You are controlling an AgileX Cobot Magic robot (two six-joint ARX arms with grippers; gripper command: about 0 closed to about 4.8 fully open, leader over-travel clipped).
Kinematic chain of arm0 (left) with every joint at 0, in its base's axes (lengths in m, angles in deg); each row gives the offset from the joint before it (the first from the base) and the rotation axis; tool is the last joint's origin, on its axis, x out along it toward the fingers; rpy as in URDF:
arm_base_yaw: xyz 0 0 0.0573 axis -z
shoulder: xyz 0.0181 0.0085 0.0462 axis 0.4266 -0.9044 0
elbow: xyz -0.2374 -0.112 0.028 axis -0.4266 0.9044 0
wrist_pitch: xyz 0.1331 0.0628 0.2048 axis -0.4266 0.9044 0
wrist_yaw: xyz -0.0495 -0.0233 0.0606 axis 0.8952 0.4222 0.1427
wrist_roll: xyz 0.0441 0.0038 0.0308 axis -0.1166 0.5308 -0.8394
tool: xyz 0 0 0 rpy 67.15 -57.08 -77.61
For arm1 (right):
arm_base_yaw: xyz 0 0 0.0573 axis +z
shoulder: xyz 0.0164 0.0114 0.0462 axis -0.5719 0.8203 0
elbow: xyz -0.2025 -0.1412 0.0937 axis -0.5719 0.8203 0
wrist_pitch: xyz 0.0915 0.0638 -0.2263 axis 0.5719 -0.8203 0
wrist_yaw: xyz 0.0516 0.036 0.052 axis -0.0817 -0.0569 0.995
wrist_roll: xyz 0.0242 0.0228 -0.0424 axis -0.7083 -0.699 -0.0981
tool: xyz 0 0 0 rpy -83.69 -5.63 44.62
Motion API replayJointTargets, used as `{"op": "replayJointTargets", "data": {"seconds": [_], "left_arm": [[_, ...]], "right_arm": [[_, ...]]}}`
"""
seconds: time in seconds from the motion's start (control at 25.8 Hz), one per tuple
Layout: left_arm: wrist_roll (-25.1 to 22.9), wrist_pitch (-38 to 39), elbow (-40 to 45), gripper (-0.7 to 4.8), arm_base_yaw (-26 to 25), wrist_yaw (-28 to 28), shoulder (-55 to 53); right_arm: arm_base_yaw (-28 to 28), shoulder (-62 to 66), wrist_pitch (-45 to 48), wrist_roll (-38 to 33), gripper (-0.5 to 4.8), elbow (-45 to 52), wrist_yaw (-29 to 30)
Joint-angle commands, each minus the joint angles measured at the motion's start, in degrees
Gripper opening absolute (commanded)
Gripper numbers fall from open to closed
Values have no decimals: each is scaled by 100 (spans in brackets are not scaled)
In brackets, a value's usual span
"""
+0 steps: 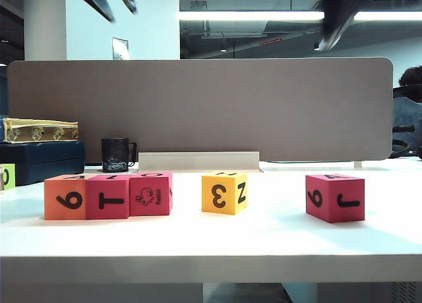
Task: Select the appropriate blocks from the scattered letter blocks on the table and arrange them in a row to spell out "ALOHA".
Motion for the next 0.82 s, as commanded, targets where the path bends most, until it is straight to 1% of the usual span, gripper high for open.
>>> {"op": "replayJointTargets", "data": {"seconds": [0.04, 0.08, 0.12, 0.16, 0.23, 0.31, 0.35, 0.43, 0.58, 0.7, 0.78, 0.82], "left_arm": [[-284, 483, -17, 104, 17, 179, 328], [-321, 599, -17, 69, 20, 343, 424], [-380, 673, -15, 50, 17, 505, 492], [-396, 732, -15, 43, 17, 660, 551], [-396, 863, -15, 41, 17, 918, 664], [-391, 944, -11, 18, 17, 1023, 732], [-400, 1051, -7, 17, 28, 1108, 774], [-424, 1141, -7, 17, 144, 1132, 782], [-527, 1145, -7, 17, 188, 1130, 785], [-525, 1003, -7, 17, 190, 1134, 778], [-522, 966, -7, 17, 188, 1134, 778], [-522, 964, -7, 17, 188, 1132, 778]], "right_arm": [[-4, 404, 192, -9, 54, -13, 85], [-4, 549, 195, -9, 96, -13, 83], [-4, 662, 192, -9, 129, -13, 81], [-9, 800, 173, -9, 168, -13, 59], [-39, 990, 136, -9, 216, -2, 44], [-107, 1180, 94, -35, 267, 11, 44], [-188, 1335, 17, -50, 321, 22, 44], [-339, 1473, -39, -55, 382, 85, 44], [-531, 1484, 17, -74, 391, 273, 52], [-728, 1484, 289, -149, 390, 656, 101], [-732, 1517, 570, -208, 390, 785, 549], [-721, 1532, 645, -236, 391, 785, 671]]}}
